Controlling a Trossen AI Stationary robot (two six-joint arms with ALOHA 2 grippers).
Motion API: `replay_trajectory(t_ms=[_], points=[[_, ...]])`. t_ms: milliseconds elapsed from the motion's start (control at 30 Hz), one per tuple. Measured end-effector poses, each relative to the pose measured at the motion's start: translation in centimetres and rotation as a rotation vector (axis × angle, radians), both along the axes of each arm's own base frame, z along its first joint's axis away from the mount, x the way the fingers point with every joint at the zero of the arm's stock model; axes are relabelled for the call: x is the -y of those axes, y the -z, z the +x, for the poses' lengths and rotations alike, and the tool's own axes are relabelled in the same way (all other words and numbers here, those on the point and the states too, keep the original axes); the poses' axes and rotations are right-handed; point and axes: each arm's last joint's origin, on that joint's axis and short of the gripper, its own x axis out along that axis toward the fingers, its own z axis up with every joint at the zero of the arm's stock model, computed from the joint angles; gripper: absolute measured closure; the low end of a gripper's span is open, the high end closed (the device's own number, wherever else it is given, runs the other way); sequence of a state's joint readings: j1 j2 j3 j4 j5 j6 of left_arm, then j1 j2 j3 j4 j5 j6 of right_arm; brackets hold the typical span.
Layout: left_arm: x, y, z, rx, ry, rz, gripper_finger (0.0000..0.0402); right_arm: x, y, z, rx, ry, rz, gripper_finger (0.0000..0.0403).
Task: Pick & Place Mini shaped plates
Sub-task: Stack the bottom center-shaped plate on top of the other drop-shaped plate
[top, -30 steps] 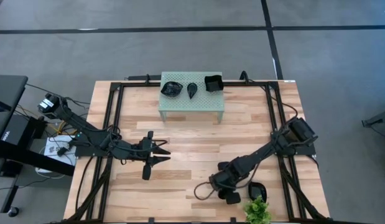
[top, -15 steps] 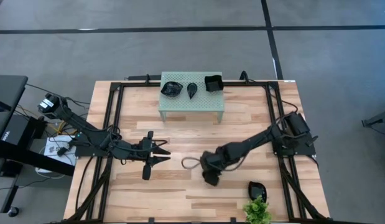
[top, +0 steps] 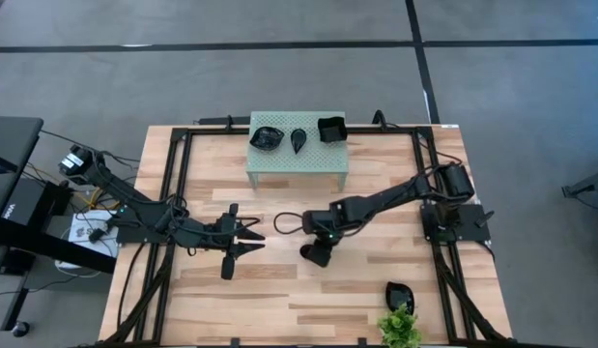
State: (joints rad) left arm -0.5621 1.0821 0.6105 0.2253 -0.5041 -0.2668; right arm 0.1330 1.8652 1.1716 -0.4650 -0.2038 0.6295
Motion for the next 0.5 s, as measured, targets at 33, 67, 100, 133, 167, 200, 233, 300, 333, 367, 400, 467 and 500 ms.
replay_trajectory(t_ms=[33,67,100,133,167,200,233,300,333,367,400,467,500], points=[[0.0,0.0,0.0,-0.001,0.000,0.001,0.0316,0.0,-0.2,0.0,-0.014,-0.010,0.009,0.0343],[0.0,0.0,0.0,-0.001,0.000,0.001,0.0316,0.0,-0.4,-0.1,-0.036,-0.021,0.007,0.0342],[0.0,0.0,0.0,-0.002,0.001,0.001,0.0316,0.0,-0.4,-0.3,-0.065,-0.031,0.001,0.0342],[0.0,0.1,0.0,-0.005,0.002,0.002,0.0316,0.0,-0.3,-0.7,-0.102,-0.032,-0.013,0.0342],[0.1,0.1,-0.1,-0.007,0.004,0.002,0.0316,0.0,-0.2,-1.0,-0.139,-0.029,-0.035,0.0343],[0.1,0.1,-0.1,-0.007,0.007,0.002,0.0316,-0.1,-0.1,-1.4,-0.172,-0.025,-0.060,0.0344],[0.2,0.1,-0.1,-0.007,0.010,0.002,0.0316,-0.1,0.0,-1.7,-0.199,-0.025,-0.082,0.0345],[0.4,0.1,-0.2,-0.008,0.020,0.001,0.0316,-0.4,0.1,-2.1,-0.233,-0.028,-0.116,0.0348],[0.5,0.1,-0.3,-0.008,0.024,0.001,0.0316,-0.5,0.1,-2.1,-0.235,-0.024,-0.126,0.0350],[0.5,0.1,-0.3,-0.008,0.028,0.001,0.0316,-0.6,0.0,-2.1,-0.227,-0.020,-0.130,0.0352],[0.6,0.1,-0.4,-0.008,0.031,0.001,0.0316,-0.8,0.0,-2.0,-0.214,-0.022,-0.128,0.0355],[0.7,0.1,-0.4,-0.008,0.035,0.001,0.0316,-1.1,0.1,-1.6,-0.174,-0.028,-0.121,0.0362],[0.7,0.1,-0.4,-0.007,0.035,0.001,0.0316,-1.4,0.1,-1.4,-0.151,-0.032,-0.115,0.0367]])
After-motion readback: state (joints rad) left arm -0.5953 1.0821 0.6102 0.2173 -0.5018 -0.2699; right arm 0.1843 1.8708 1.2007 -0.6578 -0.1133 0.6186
